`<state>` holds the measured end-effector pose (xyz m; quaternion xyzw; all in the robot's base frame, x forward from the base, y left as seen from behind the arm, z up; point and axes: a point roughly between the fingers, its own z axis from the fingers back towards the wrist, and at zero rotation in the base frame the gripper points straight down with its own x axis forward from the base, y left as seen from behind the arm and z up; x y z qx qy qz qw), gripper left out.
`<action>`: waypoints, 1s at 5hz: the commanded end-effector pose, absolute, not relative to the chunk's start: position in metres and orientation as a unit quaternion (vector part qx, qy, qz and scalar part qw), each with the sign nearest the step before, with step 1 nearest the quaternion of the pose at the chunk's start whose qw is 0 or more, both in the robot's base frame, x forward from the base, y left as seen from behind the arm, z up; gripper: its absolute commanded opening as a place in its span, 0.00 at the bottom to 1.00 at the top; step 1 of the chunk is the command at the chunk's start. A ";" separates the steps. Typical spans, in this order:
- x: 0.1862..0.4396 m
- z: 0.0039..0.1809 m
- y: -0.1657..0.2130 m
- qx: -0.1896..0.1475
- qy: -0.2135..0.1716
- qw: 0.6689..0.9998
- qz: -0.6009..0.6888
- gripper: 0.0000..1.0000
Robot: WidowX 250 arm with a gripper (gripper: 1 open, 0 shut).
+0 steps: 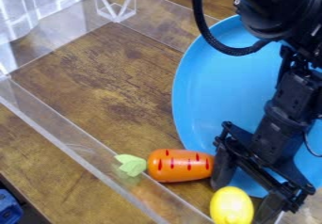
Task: Remove the lemon from the blue tray and put it on the table
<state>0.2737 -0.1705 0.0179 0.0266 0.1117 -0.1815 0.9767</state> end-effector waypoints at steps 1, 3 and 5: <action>0.281 0.023 -0.164 0.028 0.107 0.979 -0.171 1.00; 0.284 0.023 -0.162 0.033 0.113 0.979 -0.169 1.00; 0.286 0.025 -0.165 0.038 0.118 0.978 -0.169 1.00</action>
